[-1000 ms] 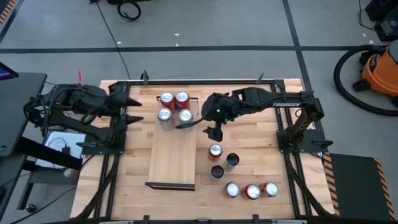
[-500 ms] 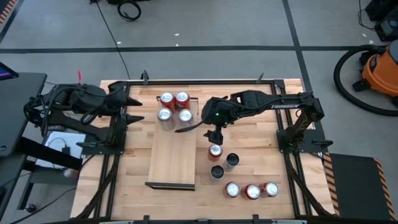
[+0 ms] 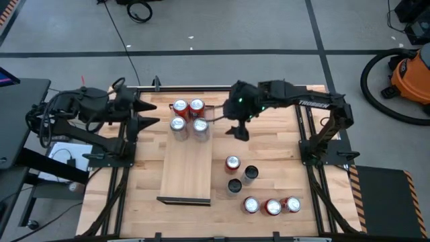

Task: Pick and place cans onto a shelf
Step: Put the top white-pink soda can on the shelf

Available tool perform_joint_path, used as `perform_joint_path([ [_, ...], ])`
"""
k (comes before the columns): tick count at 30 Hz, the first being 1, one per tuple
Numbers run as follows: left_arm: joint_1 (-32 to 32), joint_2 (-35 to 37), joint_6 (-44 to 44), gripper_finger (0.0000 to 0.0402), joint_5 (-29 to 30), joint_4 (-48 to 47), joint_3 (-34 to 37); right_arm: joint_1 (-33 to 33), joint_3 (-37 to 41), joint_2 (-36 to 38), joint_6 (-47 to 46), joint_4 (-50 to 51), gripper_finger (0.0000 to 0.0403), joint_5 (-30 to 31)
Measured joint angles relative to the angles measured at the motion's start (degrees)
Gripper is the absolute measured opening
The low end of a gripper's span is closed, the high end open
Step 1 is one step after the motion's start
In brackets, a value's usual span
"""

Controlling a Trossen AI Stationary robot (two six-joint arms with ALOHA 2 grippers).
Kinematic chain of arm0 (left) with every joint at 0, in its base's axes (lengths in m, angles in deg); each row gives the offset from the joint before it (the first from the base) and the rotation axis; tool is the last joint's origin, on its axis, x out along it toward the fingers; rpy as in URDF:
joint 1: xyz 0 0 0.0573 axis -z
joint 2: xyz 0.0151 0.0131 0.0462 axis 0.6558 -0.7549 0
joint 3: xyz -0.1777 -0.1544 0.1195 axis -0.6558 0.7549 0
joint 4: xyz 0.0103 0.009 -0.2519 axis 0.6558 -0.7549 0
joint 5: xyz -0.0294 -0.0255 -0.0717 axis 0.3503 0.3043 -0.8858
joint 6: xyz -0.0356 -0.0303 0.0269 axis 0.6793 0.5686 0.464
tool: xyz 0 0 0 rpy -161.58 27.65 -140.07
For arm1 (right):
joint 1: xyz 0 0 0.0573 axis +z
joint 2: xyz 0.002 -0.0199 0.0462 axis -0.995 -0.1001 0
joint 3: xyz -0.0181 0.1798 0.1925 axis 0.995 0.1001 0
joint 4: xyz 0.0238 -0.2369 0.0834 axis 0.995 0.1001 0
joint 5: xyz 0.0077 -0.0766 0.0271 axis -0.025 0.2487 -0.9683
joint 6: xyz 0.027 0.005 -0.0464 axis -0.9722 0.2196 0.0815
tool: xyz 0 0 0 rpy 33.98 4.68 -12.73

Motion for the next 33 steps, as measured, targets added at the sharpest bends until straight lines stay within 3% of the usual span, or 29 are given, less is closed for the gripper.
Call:
perform_joint_path([
  [8, 0.04, -1.01, 9.13, 0.0288, -1.65, 0.48, 0.00, -5.32, 0.00, 1.10, 7.12, 0.33, 0.0345, -6.34],
  [14, 0.02, -1.65, 12.57, 0.0288, -0.46, 0.54, -0.02, -6.65, 1.27, 1.10, 12.81, 0.33, 0.0345, -7.48],
  [29, 0.02, -2.35, 13.76, 0.0288, 0.59, 0.53, -0.02, -6.67, 2.27, 1.10, 15.43, 2.04, 0.0345, -11.20],
  [33, 0.02, -2.29, 14.06, 0.0288, 0.66, 0.51, -0.02, -4.52, 5.85, 1.20, 17.97, 3.27, 0.0345, -11.53],
])
